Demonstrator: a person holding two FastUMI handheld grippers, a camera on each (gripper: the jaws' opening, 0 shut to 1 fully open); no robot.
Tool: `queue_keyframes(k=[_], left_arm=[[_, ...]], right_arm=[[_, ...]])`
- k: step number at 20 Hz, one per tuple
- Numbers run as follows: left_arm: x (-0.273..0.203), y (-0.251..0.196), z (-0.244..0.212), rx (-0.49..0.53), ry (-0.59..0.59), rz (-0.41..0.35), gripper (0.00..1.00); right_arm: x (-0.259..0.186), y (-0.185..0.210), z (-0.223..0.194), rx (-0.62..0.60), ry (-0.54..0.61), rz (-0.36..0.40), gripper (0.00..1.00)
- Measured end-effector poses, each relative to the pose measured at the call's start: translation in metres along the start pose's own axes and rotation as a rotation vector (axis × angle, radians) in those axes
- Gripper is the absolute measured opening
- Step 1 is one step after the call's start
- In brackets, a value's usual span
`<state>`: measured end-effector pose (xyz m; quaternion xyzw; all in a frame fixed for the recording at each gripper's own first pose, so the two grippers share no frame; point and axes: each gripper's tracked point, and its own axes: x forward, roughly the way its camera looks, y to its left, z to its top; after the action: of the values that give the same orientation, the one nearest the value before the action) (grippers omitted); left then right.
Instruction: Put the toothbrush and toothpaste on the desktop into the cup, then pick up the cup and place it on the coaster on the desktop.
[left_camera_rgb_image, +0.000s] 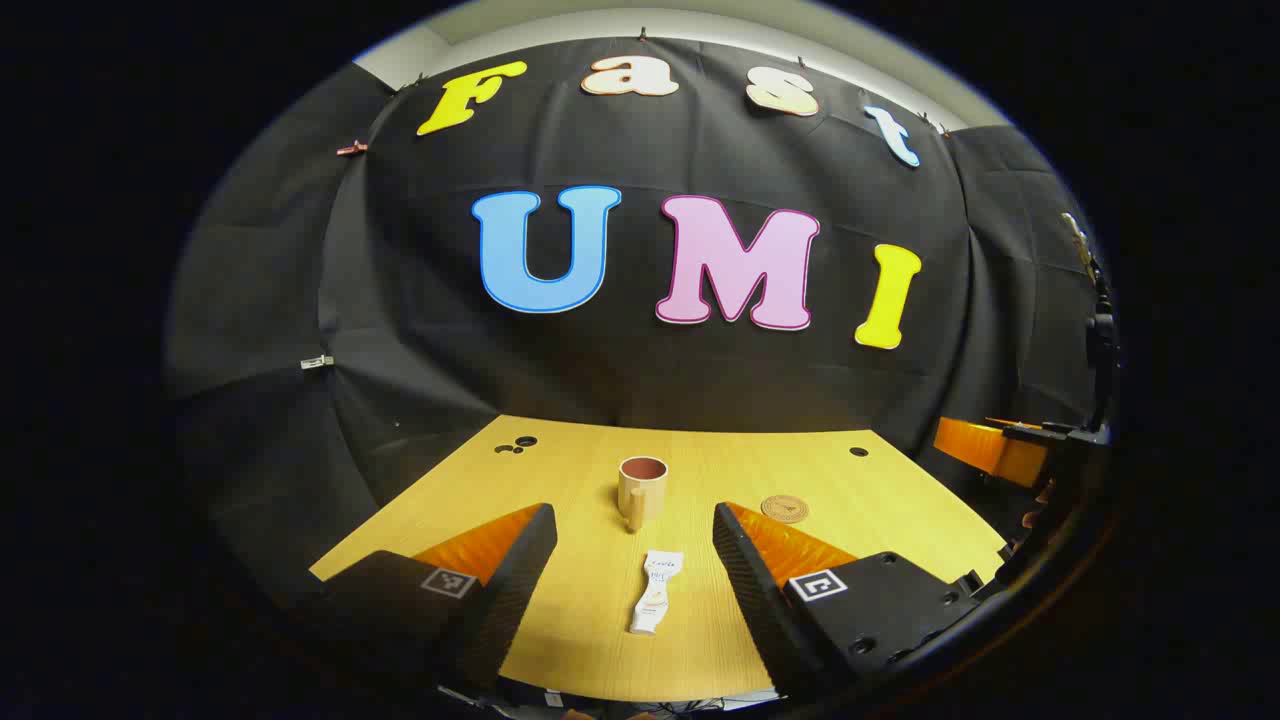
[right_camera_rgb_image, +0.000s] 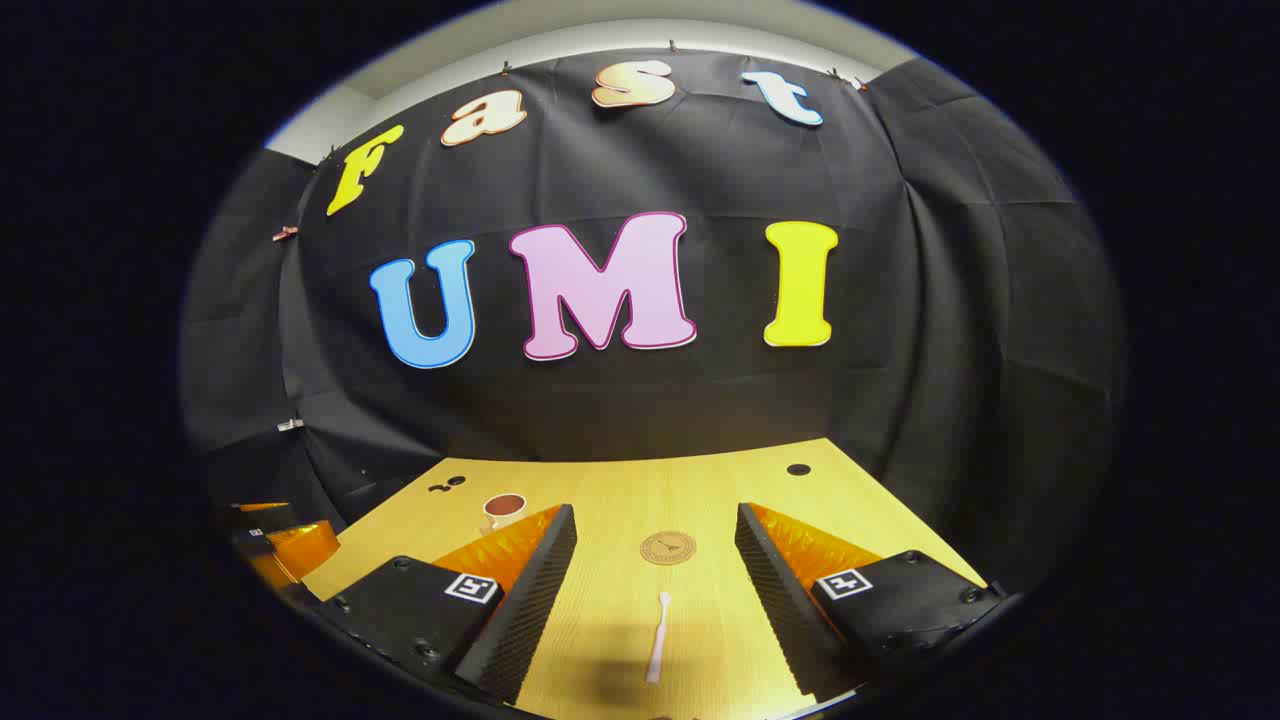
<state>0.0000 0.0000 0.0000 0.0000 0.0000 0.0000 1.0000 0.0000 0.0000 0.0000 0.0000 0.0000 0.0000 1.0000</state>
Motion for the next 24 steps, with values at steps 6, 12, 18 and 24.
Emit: queue_keyframes(k=[6,12,18,24], left_arm=[[0.002,0.005,-0.007,-0.025,0.016,0.007,0.98],[0.008,0.003,-0.014,-0.021,0.039,-0.009,0.98],[0.019,-0.004,-0.026,0.019,0.074,-0.049,0.98],[0.045,-0.012,-0.049,0.038,0.131,-0.072,0.98]], right_arm=[[0.003,0.008,0.007,-0.036,-0.019,0.029,0.98],[0.004,0.007,0.001,-0.041,-0.014,0.023,0.98],[0.009,-0.007,-0.013,-0.043,0.019,-0.009,0.98],[0.028,-0.018,-0.028,-0.010,0.062,-0.018,0.98]])
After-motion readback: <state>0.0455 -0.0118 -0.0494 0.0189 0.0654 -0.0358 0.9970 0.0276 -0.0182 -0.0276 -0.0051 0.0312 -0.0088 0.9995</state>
